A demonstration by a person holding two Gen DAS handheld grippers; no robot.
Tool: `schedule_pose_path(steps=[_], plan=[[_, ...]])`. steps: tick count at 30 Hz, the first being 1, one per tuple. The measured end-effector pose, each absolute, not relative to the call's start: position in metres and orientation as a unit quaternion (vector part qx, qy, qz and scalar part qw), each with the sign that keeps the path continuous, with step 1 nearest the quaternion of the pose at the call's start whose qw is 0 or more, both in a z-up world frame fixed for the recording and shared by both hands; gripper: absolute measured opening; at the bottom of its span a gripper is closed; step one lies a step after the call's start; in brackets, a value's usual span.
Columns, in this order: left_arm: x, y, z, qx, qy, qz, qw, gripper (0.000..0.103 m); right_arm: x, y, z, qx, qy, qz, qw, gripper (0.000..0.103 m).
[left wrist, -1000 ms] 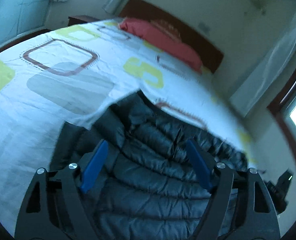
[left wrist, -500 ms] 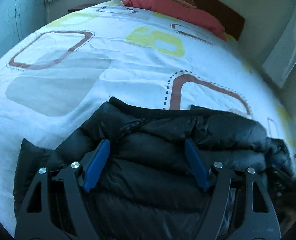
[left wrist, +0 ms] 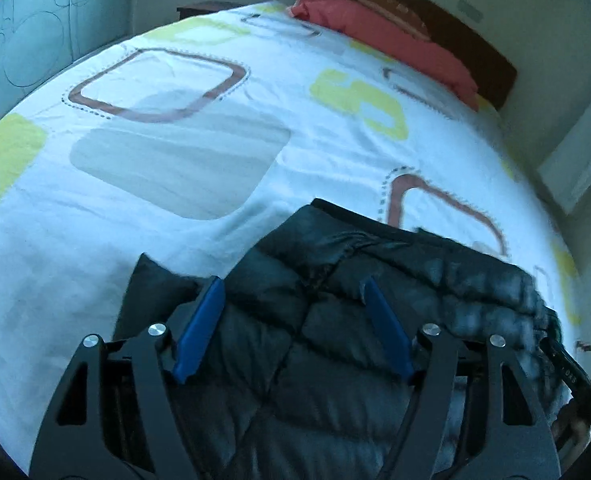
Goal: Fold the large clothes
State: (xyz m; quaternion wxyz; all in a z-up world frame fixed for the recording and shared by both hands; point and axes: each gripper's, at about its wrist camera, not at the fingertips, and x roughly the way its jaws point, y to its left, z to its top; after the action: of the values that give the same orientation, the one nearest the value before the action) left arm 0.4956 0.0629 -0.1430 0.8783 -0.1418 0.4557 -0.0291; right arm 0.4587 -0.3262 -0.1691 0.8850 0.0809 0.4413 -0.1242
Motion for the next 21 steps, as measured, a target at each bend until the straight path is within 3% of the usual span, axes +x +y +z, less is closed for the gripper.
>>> schedule_pose_path(steps=[9,21], plan=[[0.497,0.075,-0.177,-0.153,0.464,-0.016,0.872,0.076,0.456,-0.336,-0.199,0.096,0.447,-0.132,0.880,0.055],[0.437,0.111,-0.141,-0.194,0.454,-0.006,0.869,0.076,0.380,-0.373,-0.155,0.176,0.420,-0.147,0.878,0.056]])
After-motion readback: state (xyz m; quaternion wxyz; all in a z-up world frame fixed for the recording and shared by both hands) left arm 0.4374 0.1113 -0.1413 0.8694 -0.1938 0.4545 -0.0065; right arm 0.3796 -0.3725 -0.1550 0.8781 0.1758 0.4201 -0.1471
